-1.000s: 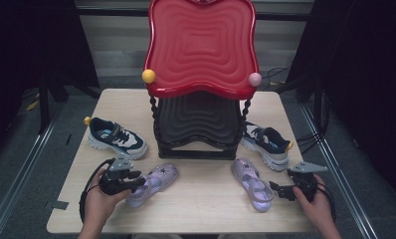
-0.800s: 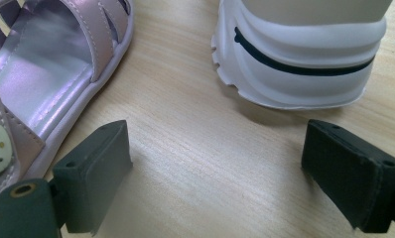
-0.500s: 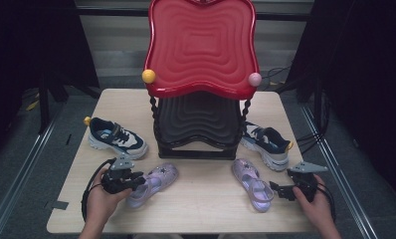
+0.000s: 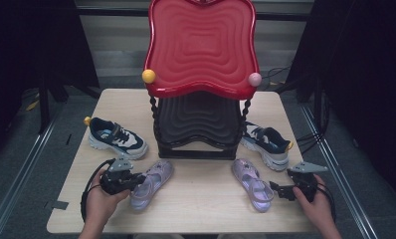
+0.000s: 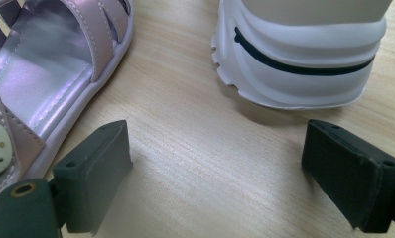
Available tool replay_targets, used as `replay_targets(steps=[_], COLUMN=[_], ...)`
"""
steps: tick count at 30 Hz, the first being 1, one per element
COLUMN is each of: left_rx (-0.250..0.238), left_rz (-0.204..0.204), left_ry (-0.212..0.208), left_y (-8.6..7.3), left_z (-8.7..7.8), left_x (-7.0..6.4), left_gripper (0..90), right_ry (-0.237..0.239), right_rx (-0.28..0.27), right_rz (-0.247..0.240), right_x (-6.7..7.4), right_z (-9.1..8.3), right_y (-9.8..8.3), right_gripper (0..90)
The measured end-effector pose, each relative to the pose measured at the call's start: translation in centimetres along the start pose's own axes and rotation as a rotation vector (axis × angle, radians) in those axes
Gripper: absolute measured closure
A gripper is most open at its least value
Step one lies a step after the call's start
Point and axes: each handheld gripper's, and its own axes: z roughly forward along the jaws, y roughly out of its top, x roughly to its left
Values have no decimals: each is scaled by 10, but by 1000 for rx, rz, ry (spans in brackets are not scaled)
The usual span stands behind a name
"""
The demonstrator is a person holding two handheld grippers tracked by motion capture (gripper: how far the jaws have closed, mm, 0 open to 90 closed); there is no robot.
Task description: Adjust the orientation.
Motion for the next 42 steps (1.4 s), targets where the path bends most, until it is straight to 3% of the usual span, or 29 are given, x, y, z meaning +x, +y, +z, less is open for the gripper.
replay_targets(steps=[15, 27, 31, 42], left_rx=[-72, -143, -151, -193], left_rz=[85, 98, 121, 120], left_ry=[-29, -42, -42, -58], left_y=[15, 28, 33, 42], left_z=[-13, -22, -24, -30], left_x=[-14, -21, -25, -28], left_gripper=[826, 827, 827, 826], right_ry=[0, 0, 0, 0], right_rx=[0, 1, 0, 0], right_rz=[0, 1, 0, 0], right_x=[0, 0, 0, 0], right_z=[0, 0, 0, 0], right_y=[0, 0, 0, 0], right_gripper=[111, 111, 111, 111])
